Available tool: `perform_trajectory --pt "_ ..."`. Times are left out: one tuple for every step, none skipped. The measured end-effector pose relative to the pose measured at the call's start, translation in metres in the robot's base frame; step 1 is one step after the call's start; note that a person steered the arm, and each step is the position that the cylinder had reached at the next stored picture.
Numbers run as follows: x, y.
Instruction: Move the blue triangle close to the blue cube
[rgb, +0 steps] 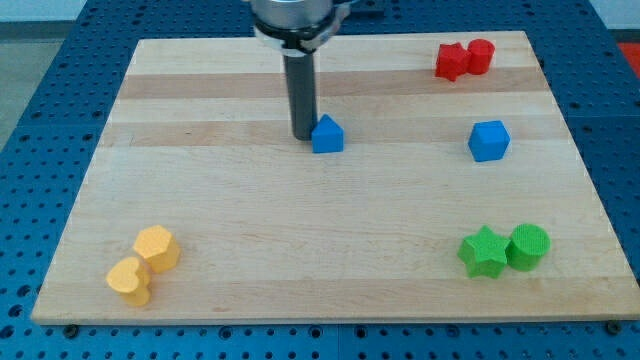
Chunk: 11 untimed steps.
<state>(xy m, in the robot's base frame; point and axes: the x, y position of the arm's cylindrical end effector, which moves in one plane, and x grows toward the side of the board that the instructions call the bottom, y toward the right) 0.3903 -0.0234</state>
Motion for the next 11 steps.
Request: perform_trajectory --pt "0.008 0.033" --pt "0.018 0.067" --pt "0.025 0.099" --pt "0.026 0.121" --pt "0.026 0.133" --pt "0.024 0.138" --pt "0.003 0.11" --pt "-0.001 0.08" --pt "0.033 0.083" --pt "0.066 0.115" --pt "0.069 0.126"
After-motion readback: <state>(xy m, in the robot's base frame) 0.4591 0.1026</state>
